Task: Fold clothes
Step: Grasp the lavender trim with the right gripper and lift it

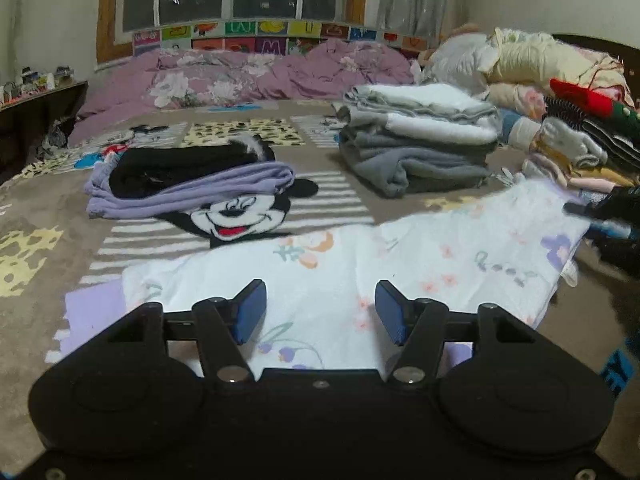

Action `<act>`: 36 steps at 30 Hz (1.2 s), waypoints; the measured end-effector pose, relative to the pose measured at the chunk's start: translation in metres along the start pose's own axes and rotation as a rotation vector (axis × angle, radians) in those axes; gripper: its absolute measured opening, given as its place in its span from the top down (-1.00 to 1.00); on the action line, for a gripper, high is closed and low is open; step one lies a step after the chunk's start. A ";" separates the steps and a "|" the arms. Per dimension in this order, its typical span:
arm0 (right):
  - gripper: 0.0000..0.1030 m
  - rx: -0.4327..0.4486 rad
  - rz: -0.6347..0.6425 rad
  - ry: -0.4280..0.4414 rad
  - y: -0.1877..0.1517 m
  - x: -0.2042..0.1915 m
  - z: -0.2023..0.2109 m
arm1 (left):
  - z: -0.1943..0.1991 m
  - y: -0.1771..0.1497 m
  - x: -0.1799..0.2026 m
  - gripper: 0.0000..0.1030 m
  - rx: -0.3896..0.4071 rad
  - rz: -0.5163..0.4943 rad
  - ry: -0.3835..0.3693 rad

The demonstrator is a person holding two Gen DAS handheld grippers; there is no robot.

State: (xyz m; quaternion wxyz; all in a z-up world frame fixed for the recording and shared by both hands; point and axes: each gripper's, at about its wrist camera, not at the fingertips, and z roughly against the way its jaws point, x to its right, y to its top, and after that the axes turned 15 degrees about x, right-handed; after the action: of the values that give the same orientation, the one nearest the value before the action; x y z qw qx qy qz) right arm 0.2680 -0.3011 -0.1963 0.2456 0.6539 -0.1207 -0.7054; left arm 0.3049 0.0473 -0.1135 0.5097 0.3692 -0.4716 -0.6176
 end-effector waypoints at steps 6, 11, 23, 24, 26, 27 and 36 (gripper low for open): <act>0.56 0.011 0.044 0.015 -0.001 -0.012 0.000 | -0.011 -0.005 -0.001 -0.26 -0.079 -0.014 -0.014; 0.56 0.041 0.150 0.076 0.004 -0.056 0.006 | 0.006 0.007 -0.015 -0.26 0.000 0.066 -0.059; 0.56 0.024 0.366 0.187 -0.041 -0.171 0.003 | 0.041 0.026 -0.099 -0.27 0.156 0.408 -0.049; 0.56 0.018 0.383 0.199 -0.047 -0.179 0.002 | 0.044 0.026 -0.105 -0.27 0.162 0.432 -0.046; 0.56 -0.002 0.416 0.226 -0.063 -0.197 -0.001 | 0.049 0.027 -0.116 -0.27 0.178 0.480 -0.045; 0.56 -0.013 0.435 0.239 -0.071 -0.206 -0.002 | 0.052 0.027 -0.121 -0.27 0.187 0.504 -0.047; 0.58 -0.121 0.734 0.341 -0.173 -0.274 -0.007 | 0.075 0.020 -0.162 -0.27 0.231 0.660 -0.028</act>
State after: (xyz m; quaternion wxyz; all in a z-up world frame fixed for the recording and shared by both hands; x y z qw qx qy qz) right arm 0.2488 -0.0148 -0.0452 0.5355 0.6595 -0.2616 -0.4582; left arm 0.2737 0.2209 -0.0774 0.6301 0.2438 -0.6393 -0.3671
